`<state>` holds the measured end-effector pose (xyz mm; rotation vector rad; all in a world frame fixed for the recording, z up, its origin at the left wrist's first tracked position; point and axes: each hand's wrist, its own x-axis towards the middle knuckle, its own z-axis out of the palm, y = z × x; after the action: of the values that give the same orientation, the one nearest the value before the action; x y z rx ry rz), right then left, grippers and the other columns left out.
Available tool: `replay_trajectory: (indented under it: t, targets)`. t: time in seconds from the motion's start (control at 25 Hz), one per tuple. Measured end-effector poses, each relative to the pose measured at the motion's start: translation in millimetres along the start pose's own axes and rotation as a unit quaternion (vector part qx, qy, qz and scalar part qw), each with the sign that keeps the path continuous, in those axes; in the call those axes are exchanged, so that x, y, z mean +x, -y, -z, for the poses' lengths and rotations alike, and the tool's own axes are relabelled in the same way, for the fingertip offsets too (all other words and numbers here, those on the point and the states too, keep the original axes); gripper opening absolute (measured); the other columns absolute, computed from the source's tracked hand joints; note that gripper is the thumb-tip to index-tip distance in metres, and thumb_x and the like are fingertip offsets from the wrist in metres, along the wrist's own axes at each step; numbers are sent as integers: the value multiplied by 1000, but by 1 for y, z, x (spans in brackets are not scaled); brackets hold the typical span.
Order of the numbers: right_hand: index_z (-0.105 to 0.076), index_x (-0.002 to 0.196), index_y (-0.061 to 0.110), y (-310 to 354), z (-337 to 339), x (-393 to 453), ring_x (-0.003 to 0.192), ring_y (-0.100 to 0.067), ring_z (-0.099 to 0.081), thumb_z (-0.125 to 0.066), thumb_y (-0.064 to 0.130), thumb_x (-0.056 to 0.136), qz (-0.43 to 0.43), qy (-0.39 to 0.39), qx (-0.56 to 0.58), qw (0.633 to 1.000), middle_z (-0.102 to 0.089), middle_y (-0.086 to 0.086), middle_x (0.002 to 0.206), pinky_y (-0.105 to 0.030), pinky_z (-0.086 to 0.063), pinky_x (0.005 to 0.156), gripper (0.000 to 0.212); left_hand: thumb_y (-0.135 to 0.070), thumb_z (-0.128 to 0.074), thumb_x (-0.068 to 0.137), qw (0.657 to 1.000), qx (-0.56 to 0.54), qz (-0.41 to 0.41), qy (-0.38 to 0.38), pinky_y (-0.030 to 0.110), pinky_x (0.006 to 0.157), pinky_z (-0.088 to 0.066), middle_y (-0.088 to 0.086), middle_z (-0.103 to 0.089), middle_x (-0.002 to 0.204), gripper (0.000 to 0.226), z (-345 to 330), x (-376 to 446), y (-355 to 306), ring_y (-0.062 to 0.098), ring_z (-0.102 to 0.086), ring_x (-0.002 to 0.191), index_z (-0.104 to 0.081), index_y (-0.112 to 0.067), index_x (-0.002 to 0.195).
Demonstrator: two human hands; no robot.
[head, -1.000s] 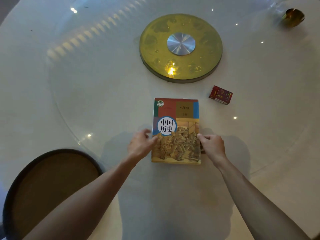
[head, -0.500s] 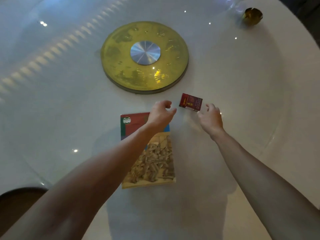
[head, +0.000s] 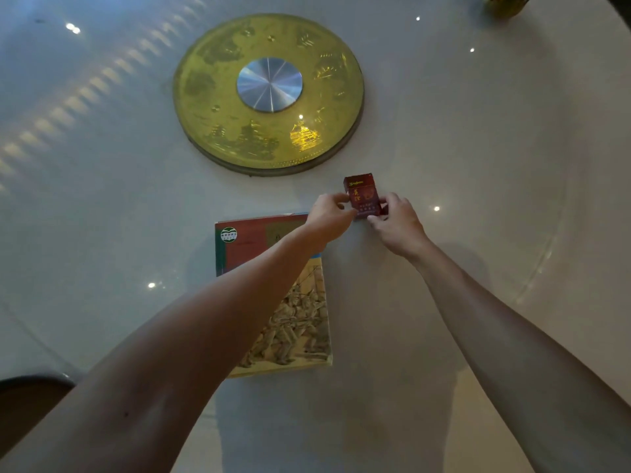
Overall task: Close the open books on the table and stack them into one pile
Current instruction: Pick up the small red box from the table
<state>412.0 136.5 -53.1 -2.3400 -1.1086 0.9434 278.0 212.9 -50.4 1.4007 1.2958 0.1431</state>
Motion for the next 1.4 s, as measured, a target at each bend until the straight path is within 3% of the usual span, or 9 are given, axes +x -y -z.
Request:
replay_trajectory:
  t: [0.16, 0.28, 0.4, 0.64, 0.76, 0.88, 0.96, 1.16, 1.4]
  targets:
    - [-57, 118, 7, 5, -9, -20, 105, -34, -68, -65, 17, 95, -31, -22, 102, 994, -69, -17, 117, -51, -56, 92, 27, -20, -64, 93, 999, -30, -9, 6, 30, 67, -53, 4, -75, 108, 38, 0, -16, 6, 11, -62, 69, -64, -22, 131]
    - [-56, 108, 9, 23, -10, -39, 89, -30, -73, -62, 20, 100, -28, -47, 177, 983, -72, -18, 109, -44, -61, 79, 14, -31, -67, 93, 996, -62, -19, -53, 38, 79, -62, 6, -75, 107, 36, 15, -37, 9, 17, -71, 86, -66, -20, 127]
    - [-59, 105, 4, 55, -11, -60, 75, -25, -69, -64, 18, 99, -7, -73, 200, 977, -72, -21, 104, -42, -60, 72, 16, -28, -71, 91, 988, -127, -28, -81, 44, 80, -63, 9, -74, 101, 32, 42, -65, 10, 26, -74, 89, -67, -15, 121]
    - [-59, 103, 8, 138, -19, -112, 90, -31, -70, -65, 21, 98, 84, -122, 183, 972, -70, -9, 101, -53, -59, 82, 15, -18, -73, 91, 958, -242, -84, -128, 31, 64, -63, 13, -76, 102, 30, 107, -127, 8, 25, -77, 88, -69, -12, 119]
    - [-61, 102, 8, 178, -34, -140, 90, -28, -69, -66, 22, 96, 123, -132, 164, 970, -71, -9, 101, -50, -59, 80, 16, -17, -74, 90, 946, -264, -95, -163, 35, 65, -64, 12, -77, 98, 28, 144, -161, 18, 25, -76, 87, -71, -10, 117]
    - [-62, 98, 9, 213, -67, -169, 85, -24, -68, -67, 22, 96, 148, -104, 146, 973, -68, -3, 91, -44, -58, 75, 15, -22, -76, 87, 940, -246, -85, -220, 38, 63, -64, 7, -76, 92, 23, 185, -197, 51, 25, -75, 79, -72, -15, 108]
    - [-62, 95, 9, 233, -101, -191, 77, -23, -67, -68, 21, 96, 147, -53, 154, 976, -65, 1, 83, -48, -60, 76, 13, -22, -76, 86, 934, -233, -67, -261, 42, 63, -64, 4, -76, 87, 19, 211, -222, 85, 22, -73, 73, -71, -18, 104]
    - [-63, 95, 6, 264, -204, -251, 82, -38, -73, -68, 19, 94, 152, 67, 119, 979, -72, -12, 87, -56, -61, 77, 14, -25, -75, 84, 913, -218, -4, -344, 49, 79, -61, 0, -77, 93, 15, 256, -286, 190, 21, -74, 84, -71, -23, 98]
    - [-69, 94, 12, 268, -310, -311, 86, -31, -73, -69, 28, 92, 166, 173, 12, 971, -76, -9, 92, -54, -59, 83, 16, -25, -80, 80, 883, -231, 86, -399, 37, 79, -61, -7, -78, 86, 14, 276, -349, 312, 11, -74, 82, -75, -26, 93]
